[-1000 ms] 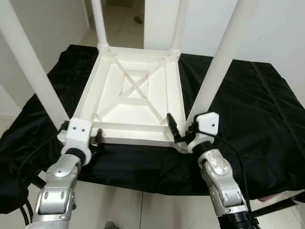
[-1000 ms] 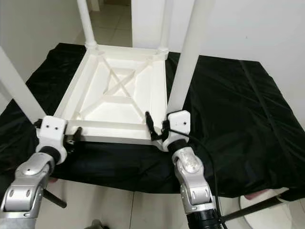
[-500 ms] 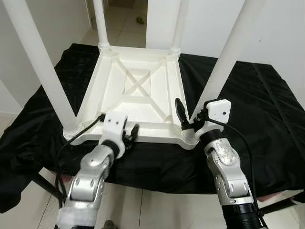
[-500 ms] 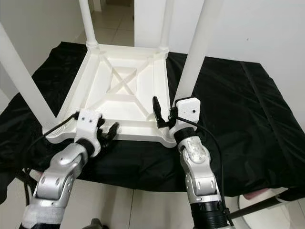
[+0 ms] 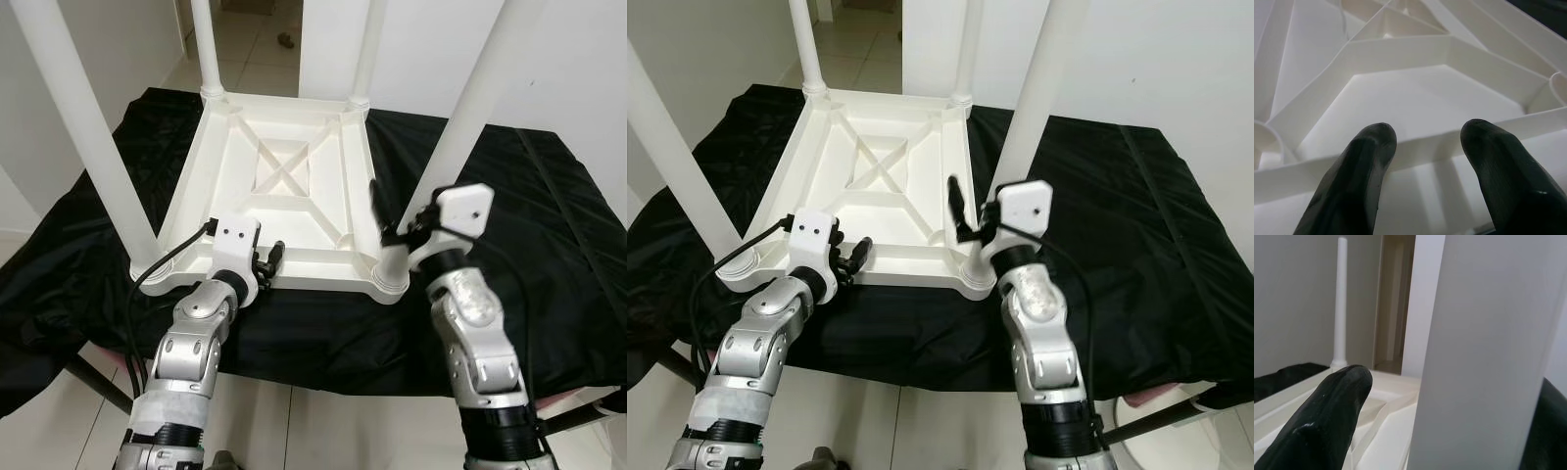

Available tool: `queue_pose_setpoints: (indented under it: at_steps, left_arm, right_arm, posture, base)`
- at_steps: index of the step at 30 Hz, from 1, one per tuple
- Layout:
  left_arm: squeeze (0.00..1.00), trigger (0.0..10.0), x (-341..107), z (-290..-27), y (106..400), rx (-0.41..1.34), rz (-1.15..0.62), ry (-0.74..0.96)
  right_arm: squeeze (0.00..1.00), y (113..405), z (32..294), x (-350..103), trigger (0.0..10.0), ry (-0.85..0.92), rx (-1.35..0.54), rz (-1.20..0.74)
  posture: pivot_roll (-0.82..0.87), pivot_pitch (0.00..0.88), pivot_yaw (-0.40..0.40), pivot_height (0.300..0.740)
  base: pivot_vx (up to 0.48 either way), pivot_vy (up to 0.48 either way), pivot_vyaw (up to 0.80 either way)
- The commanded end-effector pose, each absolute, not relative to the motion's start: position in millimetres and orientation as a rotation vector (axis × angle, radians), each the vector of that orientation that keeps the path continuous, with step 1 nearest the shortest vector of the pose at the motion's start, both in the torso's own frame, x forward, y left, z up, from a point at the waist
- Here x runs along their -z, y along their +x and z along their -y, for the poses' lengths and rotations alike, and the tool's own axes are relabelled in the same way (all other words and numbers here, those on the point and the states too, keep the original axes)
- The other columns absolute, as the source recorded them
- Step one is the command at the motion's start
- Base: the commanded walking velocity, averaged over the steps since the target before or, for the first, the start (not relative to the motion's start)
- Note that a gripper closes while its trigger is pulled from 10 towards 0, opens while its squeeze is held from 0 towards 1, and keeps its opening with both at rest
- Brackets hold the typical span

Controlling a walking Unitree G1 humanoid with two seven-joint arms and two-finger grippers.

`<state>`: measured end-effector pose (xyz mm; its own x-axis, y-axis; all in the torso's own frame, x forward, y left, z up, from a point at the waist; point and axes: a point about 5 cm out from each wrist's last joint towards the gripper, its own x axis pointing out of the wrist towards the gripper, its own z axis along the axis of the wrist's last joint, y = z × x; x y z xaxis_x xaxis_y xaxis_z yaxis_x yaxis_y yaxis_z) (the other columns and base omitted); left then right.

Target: Building children table

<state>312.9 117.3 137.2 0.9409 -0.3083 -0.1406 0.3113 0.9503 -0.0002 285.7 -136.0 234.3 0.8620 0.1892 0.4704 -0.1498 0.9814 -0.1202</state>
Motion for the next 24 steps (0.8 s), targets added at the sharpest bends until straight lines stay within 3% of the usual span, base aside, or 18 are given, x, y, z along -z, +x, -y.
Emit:
queue_pose_setpoints:
  at_steps: [1, 14, 15, 16, 17, 18, 19, 24]
  left_arm:
    - [0.0, 10.0, -135.4, -129.8, 316.2, 0.117, -0.14, 0.041]
    - [0.0, 10.0, -124.7, -147.9, 316.9, 0.032, -0.147, 0.02]
    - [0.0, 10.0, -124.5, -146.8, 317.2, 0.028, -0.147, 0.014]
    - [0.0, 10.0, -124.5, -146.8, 317.2, 0.028, -0.147, 0.014]
    - [0.0, 10.0, -123.9, -144.7, 317.3, 0.02, -0.147, 0.003]
    - [0.0, 10.0, -123.9, -144.7, 317.3, 0.02, -0.147, 0.003]
    - [0.0, 10.0, -123.5, -143.9, 317.9, 0.012, -0.149, -0.006]
    - [0.0, 10.0, -121.7, -144.1, 320.0, -0.017, -0.156, -0.027]
  right_arm:
    - [0.0, 285.7, 138.6, -238.8, 10.0, -0.089, -0.162, 0.505]
    - [0.0, 285.9, 137.4, -263.3, 10.0, -0.121, -0.152, 0.529]
    - [0.0, 287.1, 136.8, -262.2, 7.7, -0.13, -0.159, 0.51]
    - [0.0, 287.1, 136.8, -262.2, 7.7, -0.13, -0.159, 0.51]
    - [0.0, 289.3, 136.9, -258.1, 4.4, -0.141, -0.163, 0.471]
    - [0.0, 289.3, 136.9, -258.1, 4.4, -0.141, -0.163, 0.471]
    - [0.0, 290.5, 137.4, -255.6, 0.0, -0.149, -0.163, 0.449]
    - [0.0, 292.8, 138.9, -250.1, 0.0, -0.16, -0.149, 0.399]
  posture:
    - [0.04, 0.039, -0.032, 0.74]
    - [0.05, 0.043, -0.044, 0.74]
    - [0.05, 0.046, -0.048, 0.74]
    - [0.05, 0.046, -0.048, 0.74]
    - [0.05, 0.047, -0.051, 0.74]
    - [0.05, 0.047, -0.051, 0.74]
    - [0.05, 0.048, -0.051, 0.74]
    - [0.05, 0.048, -0.052, 0.74]
  base:
    - [0.0, 0.0, 0.0]
    - [0.0, 0.0, 0.0]
    - [0.0, 0.0, 0.0]
    - [0.0, 0.0, 0.0]
    - [0.0, 0.0, 0.0]
    - [0.0, 0.0, 0.0]
    - [0.0, 0.0, 0.0]
    - [0.0, 0.0, 0.0]
